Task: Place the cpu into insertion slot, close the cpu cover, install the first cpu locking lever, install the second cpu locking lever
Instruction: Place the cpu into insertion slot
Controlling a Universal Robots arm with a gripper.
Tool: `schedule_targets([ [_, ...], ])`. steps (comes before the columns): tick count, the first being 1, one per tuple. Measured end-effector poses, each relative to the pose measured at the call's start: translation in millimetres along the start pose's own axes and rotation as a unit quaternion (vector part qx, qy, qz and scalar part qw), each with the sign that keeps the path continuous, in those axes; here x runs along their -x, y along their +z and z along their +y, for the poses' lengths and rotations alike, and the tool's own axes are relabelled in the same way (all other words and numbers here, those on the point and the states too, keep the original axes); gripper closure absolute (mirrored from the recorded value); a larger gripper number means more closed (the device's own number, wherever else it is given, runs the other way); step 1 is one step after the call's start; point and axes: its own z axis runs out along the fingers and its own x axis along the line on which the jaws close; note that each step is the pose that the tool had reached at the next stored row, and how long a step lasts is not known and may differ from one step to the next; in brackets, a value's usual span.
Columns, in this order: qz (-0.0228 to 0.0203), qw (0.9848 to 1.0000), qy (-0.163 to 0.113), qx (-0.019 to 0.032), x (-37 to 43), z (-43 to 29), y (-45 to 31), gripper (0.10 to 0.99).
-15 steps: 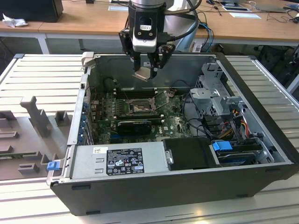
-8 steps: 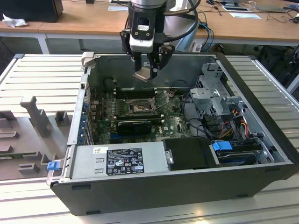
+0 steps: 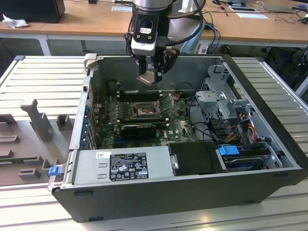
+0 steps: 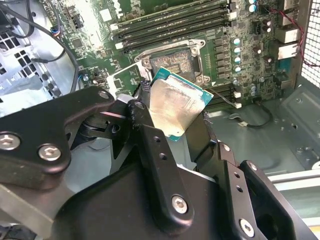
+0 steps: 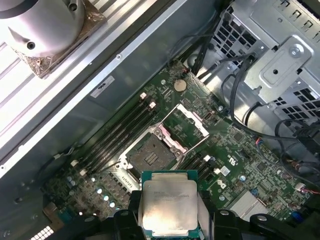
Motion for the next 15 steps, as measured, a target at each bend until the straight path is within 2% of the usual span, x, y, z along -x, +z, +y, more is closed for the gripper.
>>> schedule_targets([
  [9,-0.0025,0.9996,0.030,0.0005,0.0,-0.2,1.9,0.561],
  [15,-0.0045,0.9986,0.052,0.0009,0.0,-0.3,2.9,0.561],
])
